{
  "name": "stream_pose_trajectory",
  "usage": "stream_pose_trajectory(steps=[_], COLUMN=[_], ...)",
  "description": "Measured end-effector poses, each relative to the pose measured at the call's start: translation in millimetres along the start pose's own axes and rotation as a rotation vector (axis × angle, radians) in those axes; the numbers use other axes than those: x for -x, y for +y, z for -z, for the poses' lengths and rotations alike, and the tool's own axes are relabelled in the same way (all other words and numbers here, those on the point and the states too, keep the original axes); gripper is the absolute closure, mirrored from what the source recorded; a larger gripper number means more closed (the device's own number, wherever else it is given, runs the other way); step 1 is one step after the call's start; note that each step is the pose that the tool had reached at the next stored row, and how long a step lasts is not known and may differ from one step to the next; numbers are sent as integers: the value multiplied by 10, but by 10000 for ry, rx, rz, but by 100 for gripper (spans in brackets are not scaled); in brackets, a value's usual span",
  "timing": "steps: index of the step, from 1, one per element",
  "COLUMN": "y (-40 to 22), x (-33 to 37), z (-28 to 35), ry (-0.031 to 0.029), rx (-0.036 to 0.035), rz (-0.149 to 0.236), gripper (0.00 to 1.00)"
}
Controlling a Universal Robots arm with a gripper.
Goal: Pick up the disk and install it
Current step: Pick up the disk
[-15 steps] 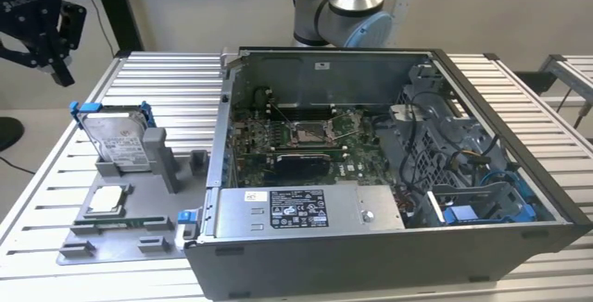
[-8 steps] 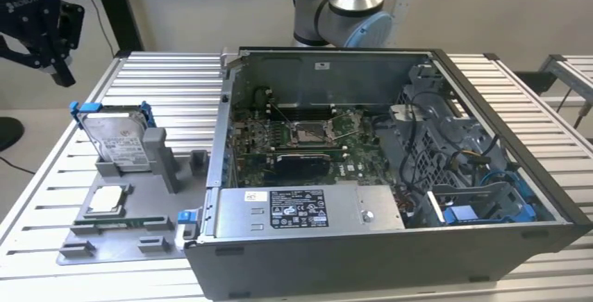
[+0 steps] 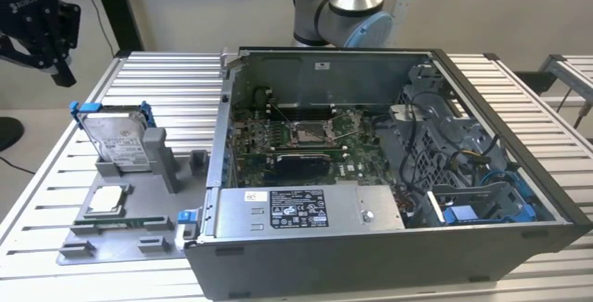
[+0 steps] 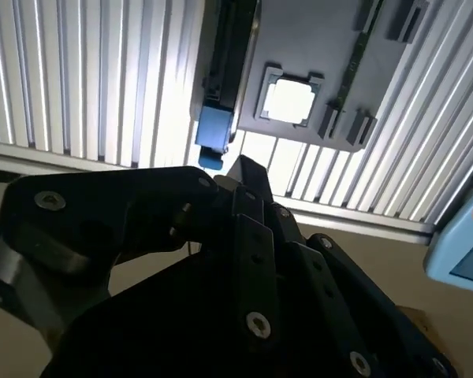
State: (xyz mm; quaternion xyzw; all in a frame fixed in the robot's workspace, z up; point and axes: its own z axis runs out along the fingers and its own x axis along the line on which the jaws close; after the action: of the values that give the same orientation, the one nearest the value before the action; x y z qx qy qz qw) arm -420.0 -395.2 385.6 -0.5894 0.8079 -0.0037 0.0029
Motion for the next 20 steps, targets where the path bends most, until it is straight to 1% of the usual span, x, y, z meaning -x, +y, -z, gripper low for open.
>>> stream_pose_trajectory(steps=[13,20], y=[-3,-14], x=[1,5], z=[-12,-22], ry=[-22,-35], rx=[0,10], rz=[2260,3178], gripper=[100,100])
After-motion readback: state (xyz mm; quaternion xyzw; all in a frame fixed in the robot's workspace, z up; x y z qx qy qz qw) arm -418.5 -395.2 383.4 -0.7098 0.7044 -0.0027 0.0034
